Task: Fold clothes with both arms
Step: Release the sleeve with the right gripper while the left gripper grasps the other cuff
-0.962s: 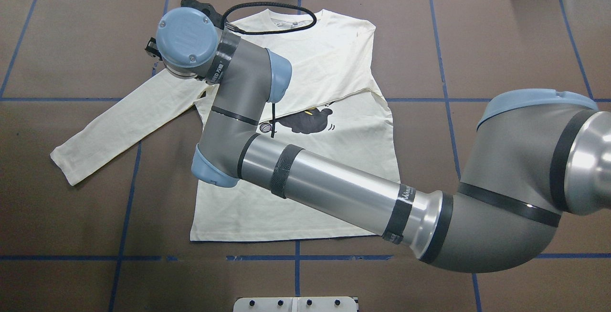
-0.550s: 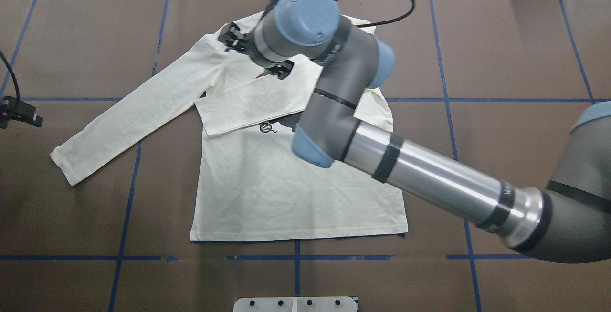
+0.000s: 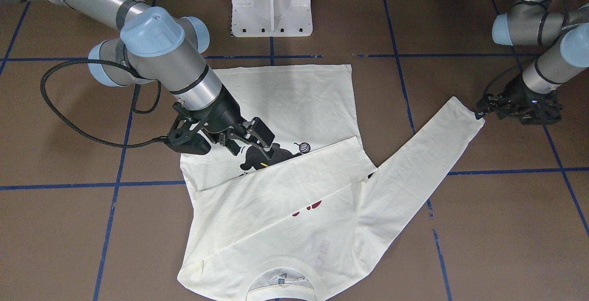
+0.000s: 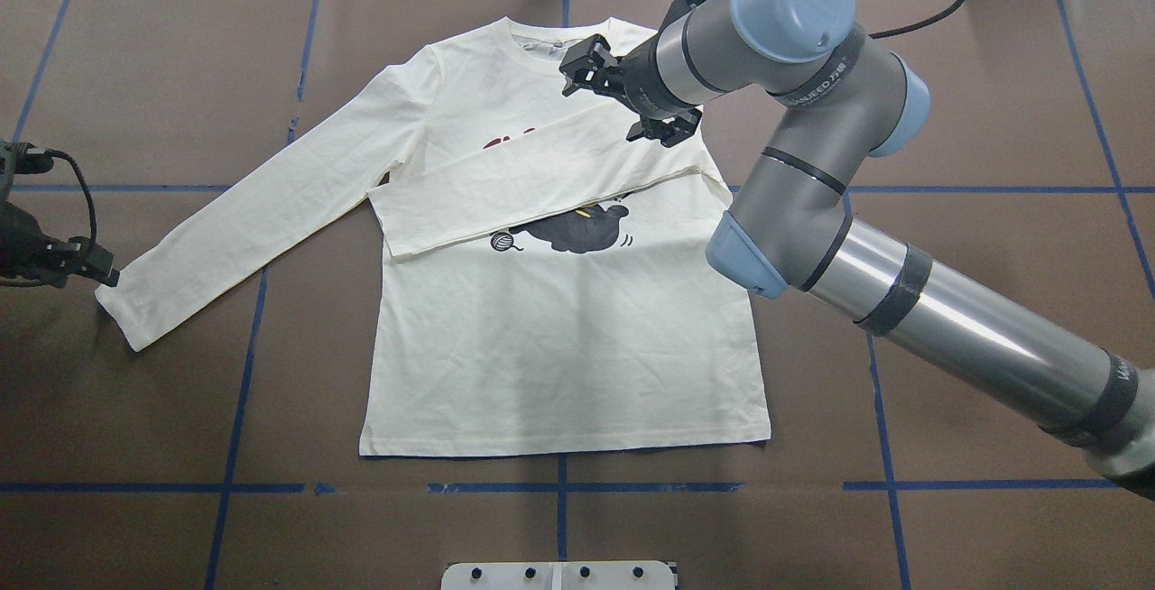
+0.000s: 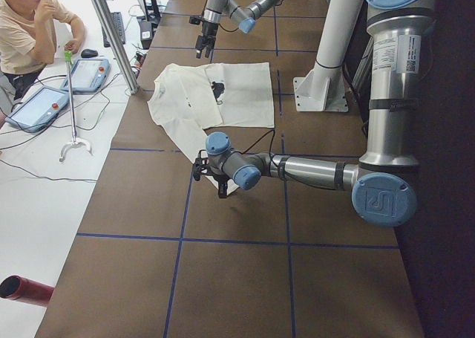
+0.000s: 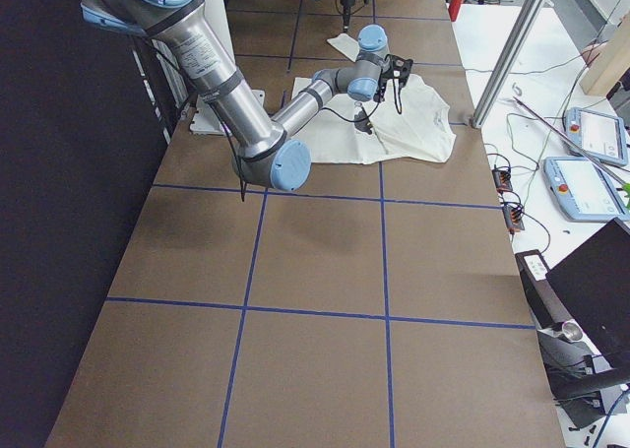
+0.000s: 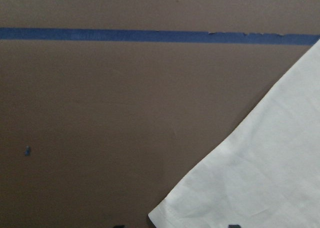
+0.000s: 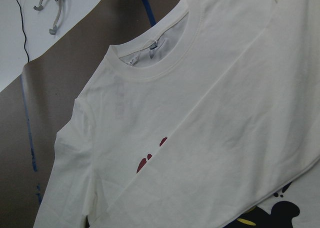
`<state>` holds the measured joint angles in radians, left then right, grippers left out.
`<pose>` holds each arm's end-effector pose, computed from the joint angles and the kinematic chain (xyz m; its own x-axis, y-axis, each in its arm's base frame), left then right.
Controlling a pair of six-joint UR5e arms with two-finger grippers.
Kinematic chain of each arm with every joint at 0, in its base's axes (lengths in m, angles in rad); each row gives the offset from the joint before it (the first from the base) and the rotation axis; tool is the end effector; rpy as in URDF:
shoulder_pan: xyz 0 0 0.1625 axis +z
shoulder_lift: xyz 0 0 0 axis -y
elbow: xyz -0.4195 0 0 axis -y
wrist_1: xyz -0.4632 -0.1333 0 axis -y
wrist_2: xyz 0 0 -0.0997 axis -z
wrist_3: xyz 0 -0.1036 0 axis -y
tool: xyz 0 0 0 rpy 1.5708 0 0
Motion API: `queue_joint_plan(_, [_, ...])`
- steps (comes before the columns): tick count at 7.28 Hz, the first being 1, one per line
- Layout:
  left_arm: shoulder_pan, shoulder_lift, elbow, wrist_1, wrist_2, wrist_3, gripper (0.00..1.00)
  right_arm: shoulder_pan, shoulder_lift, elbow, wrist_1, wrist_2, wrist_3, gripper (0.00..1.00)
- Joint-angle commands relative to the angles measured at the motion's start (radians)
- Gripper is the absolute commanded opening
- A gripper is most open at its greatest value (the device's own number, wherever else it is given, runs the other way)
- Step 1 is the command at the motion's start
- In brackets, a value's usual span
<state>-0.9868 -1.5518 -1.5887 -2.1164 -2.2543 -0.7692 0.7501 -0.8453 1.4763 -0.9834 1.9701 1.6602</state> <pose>0.2643 -0.5231 0.5995 0.6632 0.0069 -0.7484 -0.0144 0.9999 -0.0036 -0.5046 -0.5973 0.1425 0.2193 0.3167 0.9228 -0.3822 0.8981 -0.2174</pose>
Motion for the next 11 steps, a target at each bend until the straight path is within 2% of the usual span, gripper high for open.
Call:
queue_joint_plan(1, [0.027, -0.008, 0.019, -0.002, 0.001, -0.004, 0.67, 0.006, -0.047, 0.045, 0.000, 0.004, -0.003, 1.00])
queue_joint_plan(2, [0.039, -0.010, 0.024, -0.002, 0.001, -0.002, 0.64, 0.018, -0.093, 0.089, 0.000, 0.007, -0.003, 1.00])
queue_joint_plan(3, [0.042, -0.010, 0.027, 0.000, 0.001, -0.002, 0.56, 0.021, -0.113, 0.102, 0.002, 0.006, -0.020, 1.00])
queue_joint_plan(4, [0.042, -0.010, 0.029, 0.000, 0.001, -0.004, 0.32, 0.023, -0.116, 0.102, 0.000, 0.006, -0.034, 1.00])
queue_joint_plan(5, [0.042, -0.014, 0.029, 0.001, 0.001, -0.005, 0.02, 0.026, -0.124, 0.111, 0.000, 0.006, -0.034, 1.00])
queue_joint_plan(7, [0.042, -0.028, 0.010, 0.007, -0.008, -0.009, 0.00, 0.034, -0.176, 0.154, 0.000, 0.010, -0.036, 1.00])
queue_joint_plan(8, [0.039, -0.025, -0.031, 0.010, -0.013, -0.007, 0.00, 0.043, -0.191, 0.165, 0.000, 0.013, -0.036, 1.00])
queue_joint_plan(9, [0.034, -0.028, -0.121, 0.050, -0.083, -0.013, 0.00, 0.066, -0.242, 0.203, 0.002, 0.028, -0.037, 1.00])
queue_joint_plan(10, [0.031, -0.115, -0.231, 0.178, -0.159, -0.075, 0.00, 0.105, -0.329, 0.260, 0.014, 0.065, -0.103, 1.00])
queue_joint_plan(11, [0.036, -0.316, -0.263, 0.285, -0.160, -0.248, 0.00, 0.170, -0.418, 0.312, 0.014, 0.110, -0.231, 1.00])
